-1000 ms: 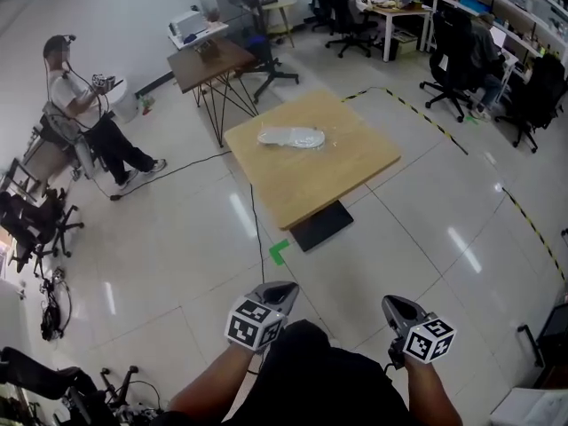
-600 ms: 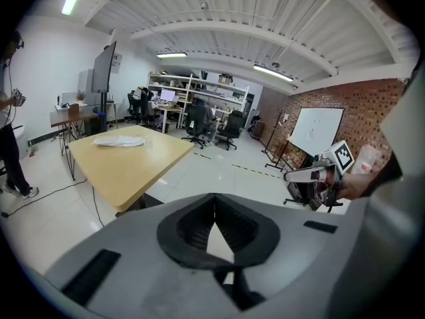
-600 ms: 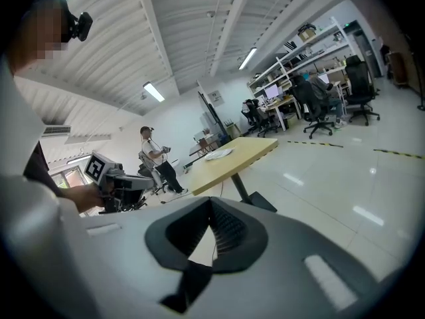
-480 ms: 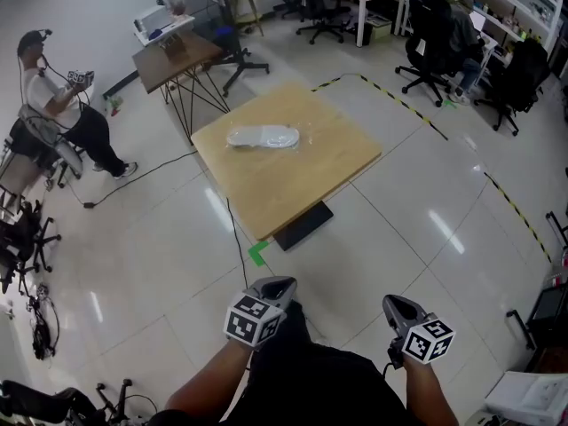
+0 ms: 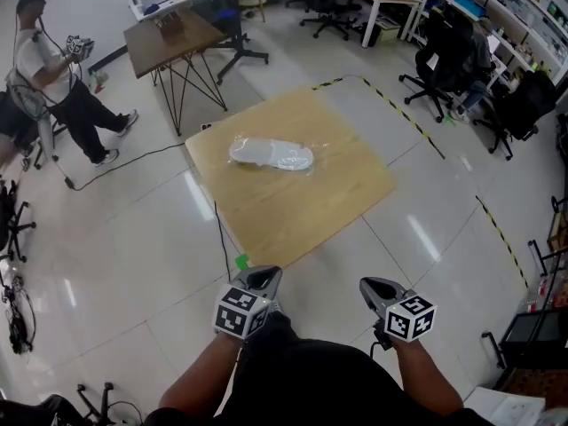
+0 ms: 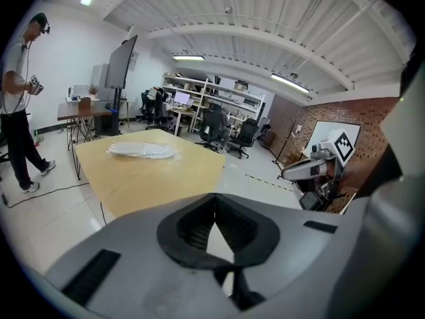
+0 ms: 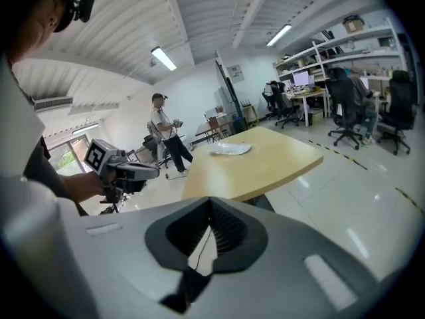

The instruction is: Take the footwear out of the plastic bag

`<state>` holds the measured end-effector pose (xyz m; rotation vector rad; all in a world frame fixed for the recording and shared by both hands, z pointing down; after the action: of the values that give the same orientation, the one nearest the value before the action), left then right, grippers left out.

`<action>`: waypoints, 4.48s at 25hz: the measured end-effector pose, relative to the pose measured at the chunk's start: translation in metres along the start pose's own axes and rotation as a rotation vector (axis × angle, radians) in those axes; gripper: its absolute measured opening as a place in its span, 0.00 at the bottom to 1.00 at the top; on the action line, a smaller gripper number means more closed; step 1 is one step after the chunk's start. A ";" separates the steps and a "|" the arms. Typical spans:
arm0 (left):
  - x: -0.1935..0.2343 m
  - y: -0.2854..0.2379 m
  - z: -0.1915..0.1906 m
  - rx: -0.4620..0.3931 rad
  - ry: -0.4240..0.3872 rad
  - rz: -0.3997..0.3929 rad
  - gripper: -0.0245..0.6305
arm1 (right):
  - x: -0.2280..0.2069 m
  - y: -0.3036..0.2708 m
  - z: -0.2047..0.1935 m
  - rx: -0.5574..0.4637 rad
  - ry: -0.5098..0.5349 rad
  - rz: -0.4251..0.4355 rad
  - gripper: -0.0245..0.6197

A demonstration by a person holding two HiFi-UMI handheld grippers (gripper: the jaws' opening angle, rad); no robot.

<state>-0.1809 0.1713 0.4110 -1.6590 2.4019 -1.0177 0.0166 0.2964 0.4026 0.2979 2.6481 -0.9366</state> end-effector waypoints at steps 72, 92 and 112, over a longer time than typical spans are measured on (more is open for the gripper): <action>0.242 -0.291 0.120 0.296 -0.250 0.301 0.15 | -0.236 -0.335 0.159 0.412 0.512 0.367 0.04; 0.229 -0.283 0.148 0.138 -0.204 0.289 0.18 | -0.229 -0.384 0.209 0.306 0.894 0.224 0.14; 0.280 -0.276 0.144 0.199 0.008 0.349 0.13 | -0.215 -0.393 0.197 0.345 0.603 0.407 0.22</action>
<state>-0.0172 -0.1940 0.5353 -1.1245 2.3853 -1.1529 0.1439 -0.1495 0.5603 1.3294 2.7226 -1.3073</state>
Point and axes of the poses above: the fingertips, and each gripper's own axes: y backward along the fingers, x to its left, z out of its top, the point moved 3 cm from there along y, backward along the fingers
